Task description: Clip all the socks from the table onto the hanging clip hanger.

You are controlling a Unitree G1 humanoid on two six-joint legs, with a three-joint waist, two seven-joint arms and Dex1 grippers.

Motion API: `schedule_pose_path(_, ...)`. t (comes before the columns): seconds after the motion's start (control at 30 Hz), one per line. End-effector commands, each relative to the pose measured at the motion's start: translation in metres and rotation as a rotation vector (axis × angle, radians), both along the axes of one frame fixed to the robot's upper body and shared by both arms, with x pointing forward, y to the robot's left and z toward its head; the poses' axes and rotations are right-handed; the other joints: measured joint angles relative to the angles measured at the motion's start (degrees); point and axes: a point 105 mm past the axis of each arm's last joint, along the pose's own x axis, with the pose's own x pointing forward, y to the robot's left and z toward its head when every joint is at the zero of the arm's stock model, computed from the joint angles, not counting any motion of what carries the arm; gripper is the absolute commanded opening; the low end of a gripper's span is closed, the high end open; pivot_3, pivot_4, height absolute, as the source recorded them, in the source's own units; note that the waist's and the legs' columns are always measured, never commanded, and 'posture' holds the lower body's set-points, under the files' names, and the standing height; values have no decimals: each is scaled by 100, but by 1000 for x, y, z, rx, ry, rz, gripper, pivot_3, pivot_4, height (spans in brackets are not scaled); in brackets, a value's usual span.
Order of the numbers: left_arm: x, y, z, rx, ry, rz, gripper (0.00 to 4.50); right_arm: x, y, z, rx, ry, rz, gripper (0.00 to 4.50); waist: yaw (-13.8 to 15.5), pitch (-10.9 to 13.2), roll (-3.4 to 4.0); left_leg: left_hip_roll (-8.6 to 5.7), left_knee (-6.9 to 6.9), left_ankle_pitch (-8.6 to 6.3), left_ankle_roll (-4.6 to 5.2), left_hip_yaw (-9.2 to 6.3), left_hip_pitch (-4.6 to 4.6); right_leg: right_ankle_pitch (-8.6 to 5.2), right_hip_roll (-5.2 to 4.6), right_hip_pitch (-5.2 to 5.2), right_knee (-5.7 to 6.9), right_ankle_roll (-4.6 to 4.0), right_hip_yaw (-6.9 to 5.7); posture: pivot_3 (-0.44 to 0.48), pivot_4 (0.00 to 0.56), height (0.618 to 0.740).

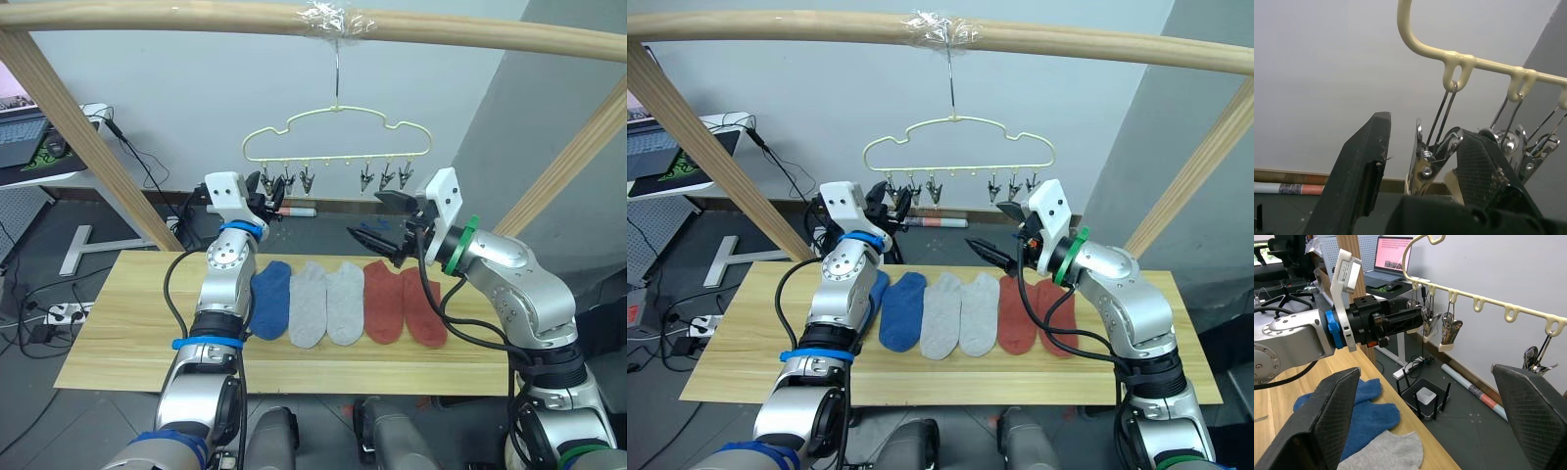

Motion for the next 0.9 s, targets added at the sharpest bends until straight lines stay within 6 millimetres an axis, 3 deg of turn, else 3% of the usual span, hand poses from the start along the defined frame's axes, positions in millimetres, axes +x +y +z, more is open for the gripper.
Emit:
schedule_pose_path(0.03, -2, -1, 25, 20, -94, -1, 2413, -5, 2, 18, 22, -65, 17, 4500, 0, 0, 0, 0, 0, 0, 0, 0, 0, 0, 0, -1, 0, 0, 0, -127, 215, 740)
schedule_pose_path(0.33, -2, -3, 27, 23, -105, -7, 2413, -4, -1, 16, 18, -65, 5, 4500, 0, 0, 0, -1, 1, 0, 0, 3, 0, 1, 0, -2, 1, 2, -3, -127, 206, 740)
schedule_pose_path(0.43, -2, -3, 28, 19, -112, -11, 1807, -3, -2, 16, 20, -66, 1, 4500, 0, 0, 0, -1, 1, 0, 0, 4, 0, 1, 0, -4, 2, 2, -2, -127, 206, 740)
schedule_pose_path(0.57, -3, -4, 30, 14, -122, -17, 616, -4, -2, 17, 23, -66, 1, 4500, 0, 0, 0, -1, 1, 0, 0, 4, 0, 2, 0, -4, 3, 3, -3, -126, 206, 740)
schedule_pose_path(0.67, -3, -4, 33, 7, -130, -18, 89, -3, -2, 17, 28, -63, -3, 4500, 0, 0, 0, -1, 1, 0, 0, 5, 0, 2, 0, -4, 3, 3, -3, -126, 206, 740)
schedule_pose_path(0.8, -3, -3, 33, 5, -131, -17, 25, -3, -1, 16, 27, -61, -2, 4500, 0, 0, 0, -1, 1, 0, 0, 5, -1, 2, 0, -4, 3, 3, -3, -126, 208, 740)
schedule_pose_path(0.9, -2, -2, 31, 4, -119, -13, 24, -2, -2, 4, -5, -33, -21, 4500, 0, 0, 0, -1, 1, 0, 0, 5, 0, 2, 0, -4, 3, 4, -3, -126, 210, 740)
